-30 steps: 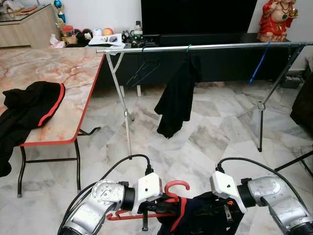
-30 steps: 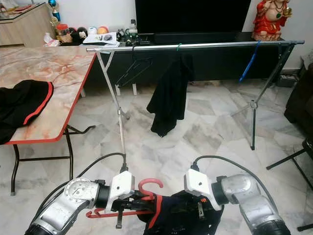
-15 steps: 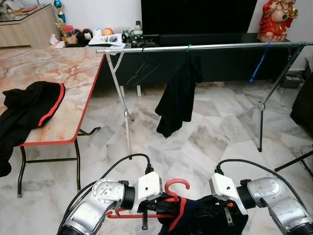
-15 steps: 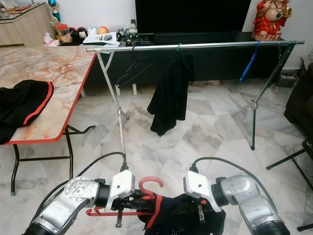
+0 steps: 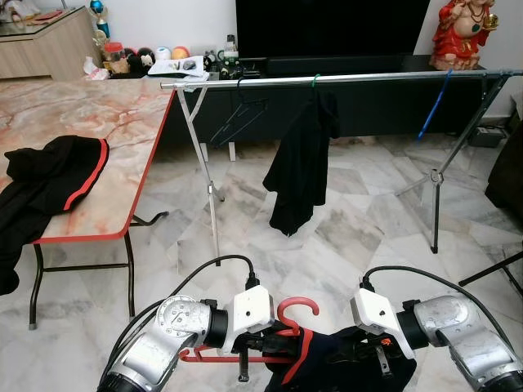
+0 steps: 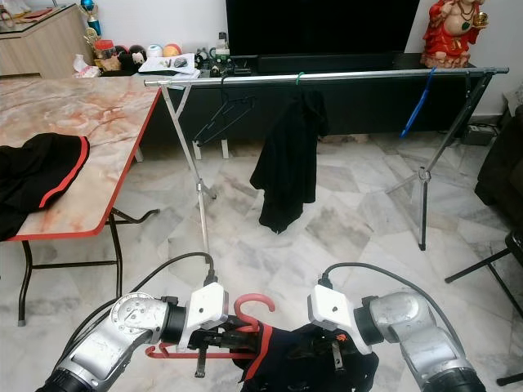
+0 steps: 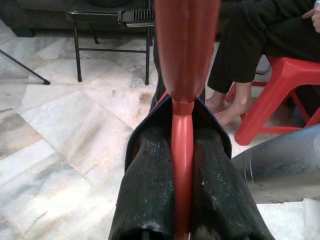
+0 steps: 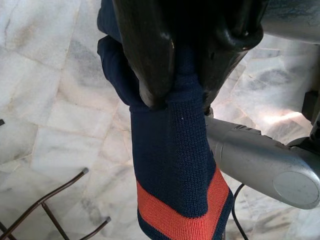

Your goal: Hang hanger

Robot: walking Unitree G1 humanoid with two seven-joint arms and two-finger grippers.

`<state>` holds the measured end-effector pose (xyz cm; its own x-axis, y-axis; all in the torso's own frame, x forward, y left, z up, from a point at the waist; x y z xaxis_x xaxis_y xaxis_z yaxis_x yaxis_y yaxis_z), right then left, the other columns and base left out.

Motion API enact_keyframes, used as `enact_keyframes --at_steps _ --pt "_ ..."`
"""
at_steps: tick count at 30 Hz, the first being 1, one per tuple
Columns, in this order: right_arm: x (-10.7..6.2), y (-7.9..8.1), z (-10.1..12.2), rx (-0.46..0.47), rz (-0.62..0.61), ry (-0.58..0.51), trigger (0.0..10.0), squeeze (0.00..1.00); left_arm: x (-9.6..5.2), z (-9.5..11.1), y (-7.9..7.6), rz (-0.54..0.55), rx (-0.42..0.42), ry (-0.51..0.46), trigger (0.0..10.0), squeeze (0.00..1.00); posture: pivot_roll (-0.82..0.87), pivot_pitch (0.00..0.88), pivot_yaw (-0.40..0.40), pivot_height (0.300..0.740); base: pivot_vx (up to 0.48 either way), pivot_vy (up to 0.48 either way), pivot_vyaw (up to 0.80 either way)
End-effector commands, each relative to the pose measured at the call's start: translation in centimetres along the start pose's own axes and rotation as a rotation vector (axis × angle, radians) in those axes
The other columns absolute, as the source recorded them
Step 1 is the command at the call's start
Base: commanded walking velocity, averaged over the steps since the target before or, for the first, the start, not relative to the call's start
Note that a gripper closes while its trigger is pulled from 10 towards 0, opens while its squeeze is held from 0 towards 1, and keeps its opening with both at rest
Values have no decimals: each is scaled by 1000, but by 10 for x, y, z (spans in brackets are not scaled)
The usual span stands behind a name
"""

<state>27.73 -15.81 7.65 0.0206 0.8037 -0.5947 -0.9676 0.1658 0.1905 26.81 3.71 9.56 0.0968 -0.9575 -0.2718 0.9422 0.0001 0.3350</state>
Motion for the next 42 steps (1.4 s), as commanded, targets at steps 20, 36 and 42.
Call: enact_keyframes --at_steps 20,36,42 --pt "7 6 -3 -3 29 4 0 0 -1 7 14 69 57 -19 10000 1000 54 74 2 740 0 0 0" --pt "13 7 -13 18 15 25 0 0 -9 4 3 -29 60 0 10000 1000 58 56 6 740 0 0 0" --pt "14 7 -19 29 8 41 0 0 -12 3 -1 -64 53 4 10000 1000 60 59 5 740 0 0 0"
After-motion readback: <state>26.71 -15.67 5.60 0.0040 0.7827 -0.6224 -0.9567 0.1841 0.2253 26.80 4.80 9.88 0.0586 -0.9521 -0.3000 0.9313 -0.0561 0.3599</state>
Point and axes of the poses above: a point about 5 cm out from each wrist's last joint towards the gripper, its own x axis pointing out of the wrist towards the gripper, its own z axis along the axis of the wrist's last joint, y = z × x, the point moved 4 cm from there along x, pointing out of the wrist towards the gripper, and after that the axes turned 10 degrees about x, right-handed, at the moved point
